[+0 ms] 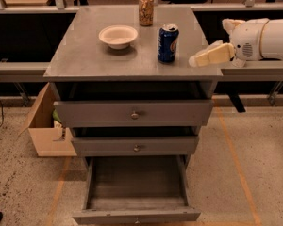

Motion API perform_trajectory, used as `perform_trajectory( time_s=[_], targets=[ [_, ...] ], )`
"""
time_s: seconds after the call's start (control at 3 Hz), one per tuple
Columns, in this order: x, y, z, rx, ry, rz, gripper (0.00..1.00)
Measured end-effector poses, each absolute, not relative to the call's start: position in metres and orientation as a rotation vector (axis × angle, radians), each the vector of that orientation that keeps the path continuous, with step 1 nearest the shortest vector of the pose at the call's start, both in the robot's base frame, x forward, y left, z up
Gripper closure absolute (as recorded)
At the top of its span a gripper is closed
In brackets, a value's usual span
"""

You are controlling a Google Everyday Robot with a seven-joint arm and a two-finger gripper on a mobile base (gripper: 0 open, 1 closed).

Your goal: Place pepsi can into bottom drawer

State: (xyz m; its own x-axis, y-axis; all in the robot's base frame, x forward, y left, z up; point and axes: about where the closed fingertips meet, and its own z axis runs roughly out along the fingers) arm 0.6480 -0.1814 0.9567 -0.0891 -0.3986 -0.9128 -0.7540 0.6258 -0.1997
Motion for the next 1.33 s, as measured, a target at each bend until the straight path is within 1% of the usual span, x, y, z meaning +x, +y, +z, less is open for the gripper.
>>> perform_trajectory(
  time_s=[0.33, 0.67, 1.33],
  targets=[
    [0.65, -0.178, 0.952, -0.916, 1.703, 0.416, 0.0],
    [0.676, -0.158, 0.933, -0.849, 1.653, 0.464, 0.0],
    [0.731, -0.136, 0.915, -0.727, 1.617, 0.443, 0.0]
  ],
)
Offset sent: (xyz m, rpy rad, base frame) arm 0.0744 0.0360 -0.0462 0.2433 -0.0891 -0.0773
